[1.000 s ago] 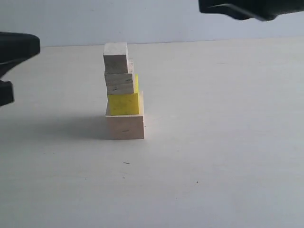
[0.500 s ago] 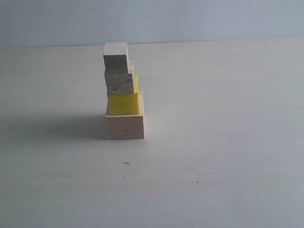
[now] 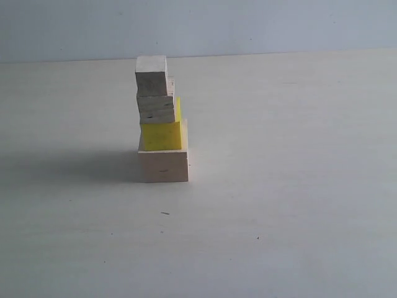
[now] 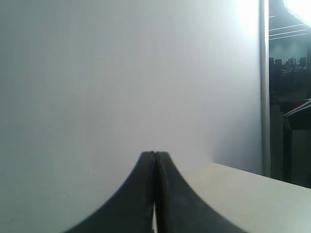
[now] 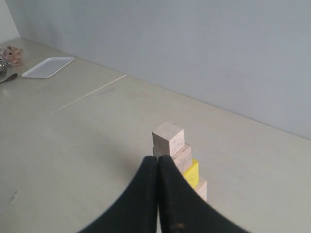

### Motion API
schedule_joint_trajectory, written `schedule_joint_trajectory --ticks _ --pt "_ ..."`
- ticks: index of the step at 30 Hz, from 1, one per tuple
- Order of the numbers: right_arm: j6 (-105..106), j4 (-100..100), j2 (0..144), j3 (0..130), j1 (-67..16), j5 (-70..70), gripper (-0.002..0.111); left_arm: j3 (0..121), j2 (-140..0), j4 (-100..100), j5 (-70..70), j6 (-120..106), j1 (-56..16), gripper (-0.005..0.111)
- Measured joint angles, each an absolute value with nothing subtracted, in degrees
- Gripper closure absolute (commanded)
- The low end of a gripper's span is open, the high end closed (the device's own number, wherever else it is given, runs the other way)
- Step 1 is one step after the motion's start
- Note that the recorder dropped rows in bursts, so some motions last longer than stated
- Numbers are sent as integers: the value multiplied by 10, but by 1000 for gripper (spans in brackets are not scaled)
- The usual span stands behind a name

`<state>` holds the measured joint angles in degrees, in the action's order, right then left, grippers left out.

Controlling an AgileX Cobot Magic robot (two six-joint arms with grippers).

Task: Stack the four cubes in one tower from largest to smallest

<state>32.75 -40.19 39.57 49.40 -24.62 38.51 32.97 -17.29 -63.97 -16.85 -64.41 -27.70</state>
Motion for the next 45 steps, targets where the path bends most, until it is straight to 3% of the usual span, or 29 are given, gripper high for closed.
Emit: schedule_joint_trajectory --ticks 16,18,24,28,40,43,45 --pt "328 -402 396 494 -246 386 108 330 -164 -638 -172 -644 -273 107" --pt "328 -402 396 494 -246 386 108 330 -142 -637 -178 -644 -245 107" --pt "328 -402 396 494 -246 387 108 329 -32 -636 -178 -644 -51 107" --pt "328 -402 396 494 -246 387 108 329 -9 -629 -178 -644 -3 107" --pt "328 -402 396 494 -246 387 108 322 -1 -596 -224 -623 10 107" --pt "328 -402 396 494 -246 387 108 299 -1 -479 -267 -499 13 107" --pt "328 -402 396 494 -246 387 108 265 -1 -303 -295 -273 22 107"
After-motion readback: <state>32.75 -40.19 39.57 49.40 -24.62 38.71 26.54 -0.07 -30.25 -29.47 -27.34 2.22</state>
